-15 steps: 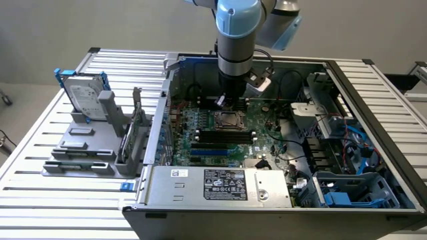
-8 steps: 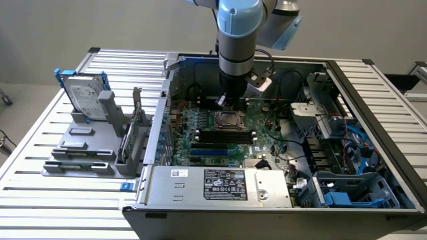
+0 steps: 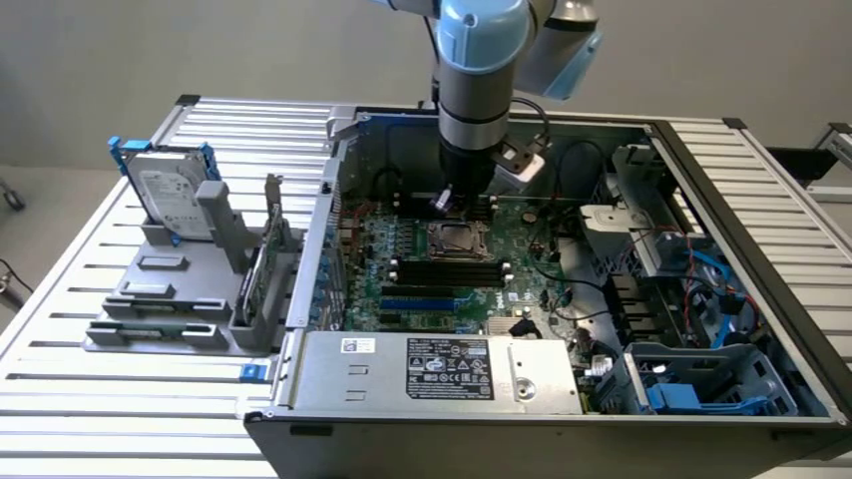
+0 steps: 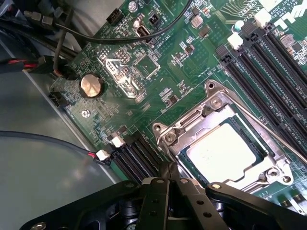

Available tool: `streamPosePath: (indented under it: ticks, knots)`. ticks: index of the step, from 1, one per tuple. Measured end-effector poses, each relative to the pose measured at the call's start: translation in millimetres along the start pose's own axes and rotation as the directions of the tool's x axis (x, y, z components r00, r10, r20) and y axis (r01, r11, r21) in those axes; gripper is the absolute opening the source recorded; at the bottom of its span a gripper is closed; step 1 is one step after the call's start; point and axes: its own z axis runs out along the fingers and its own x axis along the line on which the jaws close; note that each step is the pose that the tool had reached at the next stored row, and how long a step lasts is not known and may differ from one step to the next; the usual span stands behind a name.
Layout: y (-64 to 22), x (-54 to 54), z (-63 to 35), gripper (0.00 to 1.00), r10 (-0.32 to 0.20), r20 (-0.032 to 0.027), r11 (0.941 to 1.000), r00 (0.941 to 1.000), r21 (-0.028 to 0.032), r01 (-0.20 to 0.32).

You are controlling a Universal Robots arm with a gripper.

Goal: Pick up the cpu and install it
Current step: 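Install the first cpu locking lever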

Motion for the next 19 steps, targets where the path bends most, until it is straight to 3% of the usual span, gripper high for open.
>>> streamPosePath:
  ticks: [15, 19]
  knots:
    - [5.8, 1.6, -0.2, 0.11, 0.003, 0.0041, 1.0, 1.0, 0.0046, -0.003]
    - [6.8, 1.1, -0.4, 0.11, 0.004, 0.0029, 1.0, 1.0, 0.0089, -0.004]
